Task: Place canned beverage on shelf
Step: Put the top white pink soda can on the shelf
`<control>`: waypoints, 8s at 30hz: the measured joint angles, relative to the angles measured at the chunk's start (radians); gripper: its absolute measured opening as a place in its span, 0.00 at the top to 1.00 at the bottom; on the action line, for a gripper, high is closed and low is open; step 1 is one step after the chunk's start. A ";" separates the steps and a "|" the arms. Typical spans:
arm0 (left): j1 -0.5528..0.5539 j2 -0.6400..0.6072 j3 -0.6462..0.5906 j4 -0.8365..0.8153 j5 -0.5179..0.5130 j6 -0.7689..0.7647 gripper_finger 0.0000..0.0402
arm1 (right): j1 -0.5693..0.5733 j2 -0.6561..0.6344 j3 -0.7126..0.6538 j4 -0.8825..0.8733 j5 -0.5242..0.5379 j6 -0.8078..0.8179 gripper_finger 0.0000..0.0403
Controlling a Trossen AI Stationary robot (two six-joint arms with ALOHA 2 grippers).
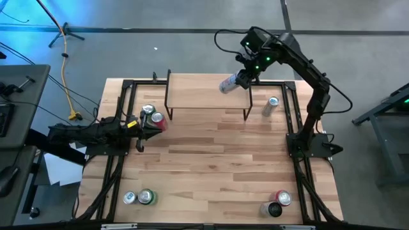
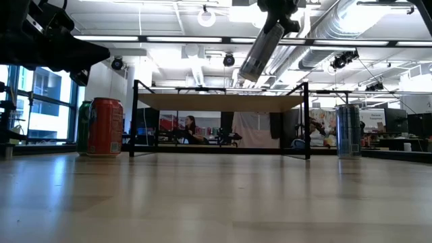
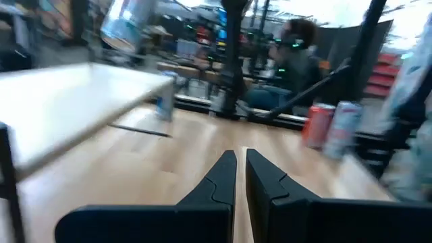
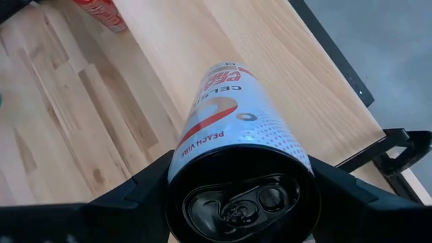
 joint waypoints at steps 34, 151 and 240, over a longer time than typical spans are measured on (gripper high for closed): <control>0.274 1.005 0.991 -0.253 -0.149 0.046 0.37 | 0.000 0.000 0.000 0.000 -0.042 -0.006 0.39; 0.528 1.511 1.286 -0.006 0.426 0.112 0.31 | 0.008 -0.009 0.086 0.109 -0.131 -0.155 0.35; 0.551 1.471 1.020 0.521 0.425 -0.215 0.61 | -0.045 -0.677 -0.913 0.767 -0.157 0.139 0.02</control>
